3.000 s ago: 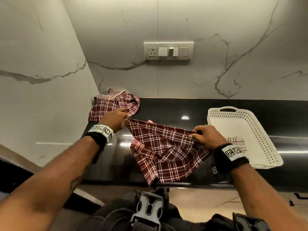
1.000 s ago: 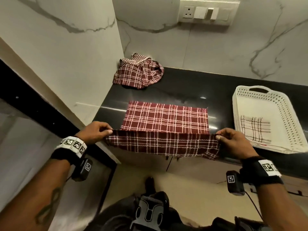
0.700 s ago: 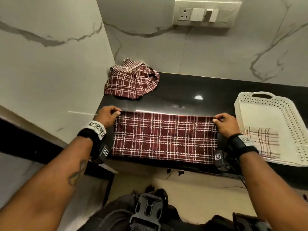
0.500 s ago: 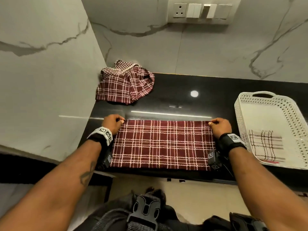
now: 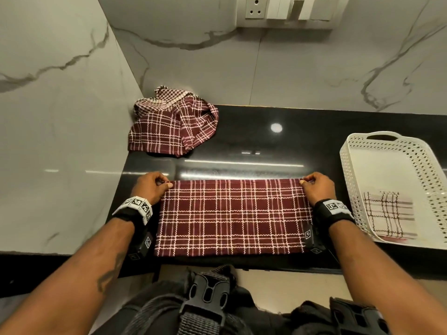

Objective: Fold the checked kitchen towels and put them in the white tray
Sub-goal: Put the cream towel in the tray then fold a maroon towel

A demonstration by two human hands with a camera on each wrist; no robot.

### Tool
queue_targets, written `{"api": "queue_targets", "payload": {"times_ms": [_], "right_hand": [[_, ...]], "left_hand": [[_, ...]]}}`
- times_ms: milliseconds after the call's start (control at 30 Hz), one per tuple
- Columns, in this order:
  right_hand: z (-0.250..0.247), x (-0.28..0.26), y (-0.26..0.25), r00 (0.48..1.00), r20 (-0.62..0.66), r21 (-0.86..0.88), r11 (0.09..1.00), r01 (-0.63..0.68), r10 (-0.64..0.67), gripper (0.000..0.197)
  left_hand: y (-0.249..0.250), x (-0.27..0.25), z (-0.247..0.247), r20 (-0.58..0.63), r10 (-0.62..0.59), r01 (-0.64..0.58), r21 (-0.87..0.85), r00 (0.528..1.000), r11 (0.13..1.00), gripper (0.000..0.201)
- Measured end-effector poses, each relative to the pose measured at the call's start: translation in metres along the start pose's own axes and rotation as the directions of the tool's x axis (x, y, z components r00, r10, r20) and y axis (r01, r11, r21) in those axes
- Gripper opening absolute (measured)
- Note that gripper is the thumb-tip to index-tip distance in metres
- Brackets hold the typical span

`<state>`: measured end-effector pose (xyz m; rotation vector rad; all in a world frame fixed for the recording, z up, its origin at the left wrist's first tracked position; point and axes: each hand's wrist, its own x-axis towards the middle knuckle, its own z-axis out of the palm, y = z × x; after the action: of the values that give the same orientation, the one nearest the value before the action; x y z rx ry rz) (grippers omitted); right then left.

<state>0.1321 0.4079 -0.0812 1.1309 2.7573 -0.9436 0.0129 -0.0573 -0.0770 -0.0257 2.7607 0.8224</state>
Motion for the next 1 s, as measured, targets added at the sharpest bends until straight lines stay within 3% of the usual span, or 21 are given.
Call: {"api": "queue_targets", "payload": {"times_ms": [67, 133, 200, 233, 300, 400, 467, 533, 633, 733, 833, 933, 1000], "right_hand": [[-0.002, -0.007, -0.012, 0.999, 0.018, -0.264, 0.964, 0.041, -0.038, 0.025], [0.0, -0.026, -0.031, 0.99, 0.015, -0.445, 0.886, 0.132, -0.141, 0.039], [0.011, -0.055, -0.054, 0.963, 0.07, -0.333, 0.904, 0.27, -0.261, 0.042], [0.021, -0.069, -0.065, 0.942, 0.126, -0.237, 0.913, 0.333, -0.311, 0.046], [0.047, -0.094, -0.084, 0.868, 0.321, -0.196, 0.87, 0.453, -0.38, 0.061], [0.087, -0.114, -0.102, 0.728, 0.581, -0.252, 0.77, 0.586, -0.364, 0.074], [0.099, -0.113, -0.102, 0.688, 0.644, -0.296, 0.721, 0.626, -0.334, 0.078], [0.095, -0.101, -0.089, 0.709, 0.64, -0.354, 0.705, 0.614, -0.296, 0.086], [0.07, -0.078, -0.053, 0.791, 0.582, -0.439, 0.746, 0.501, -0.188, 0.095], [0.04, -0.062, -0.013, 0.857, 0.511, -0.49, 0.796, 0.355, -0.068, 0.099], [0.025, -0.054, 0.006, 0.888, 0.461, -0.519, 0.811, 0.271, -0.001, 0.1], [0.027, -0.063, -0.005, 0.912, 0.409, -0.55, 0.803, 0.229, 0.02, 0.098], [0.036, -0.08, -0.022, 0.912, 0.404, -0.536, 0.791, 0.296, -0.068, 0.091]], "left_hand": [[0.004, -0.002, -0.001, 0.019, 0.013, -0.014, 0.057, 1.0, 0.998, 0.031], [0.013, -0.006, 0.001, -0.058, 0.119, -0.104, 0.216, 0.991, 0.971, 0.041], [0.029, -0.015, 0.009, -0.147, 0.306, -0.244, 0.335, 0.941, 0.91, 0.035], [0.042, -0.021, 0.014, -0.127, 0.393, -0.325, 0.366, 0.911, 0.872, 0.033], [0.069, -0.037, 0.034, 0.076, 0.503, -0.494, 0.365, 0.861, 0.789, 0.041], [0.092, -0.058, 0.072, 0.448, 0.49, -0.657, 0.392, 0.748, 0.644, 0.064], [0.088, -0.057, 0.083, 0.516, 0.431, -0.665, 0.468, 0.74, 0.582, 0.07], [0.071, -0.051, 0.08, 0.503, 0.375, -0.619, 0.522, 0.779, 0.586, 0.077], [0.038, -0.049, 0.064, 0.47, 0.337, -0.571, 0.56, 0.816, 0.6, 0.086], [0.004, -0.051, 0.045, 0.435, 0.292, -0.51, 0.564, 0.852, 0.649, 0.089], [-0.014, -0.051, 0.033, 0.392, 0.215, -0.418, 0.557, 0.894, 0.718, 0.099], [-0.01, -0.052, 0.032, 0.354, 0.178, -0.362, 0.568, 0.918, 0.739, 0.104], [0.006, -0.058, 0.036, 0.32, 0.231, -0.385, 0.598, 0.919, 0.703, 0.098]]}}
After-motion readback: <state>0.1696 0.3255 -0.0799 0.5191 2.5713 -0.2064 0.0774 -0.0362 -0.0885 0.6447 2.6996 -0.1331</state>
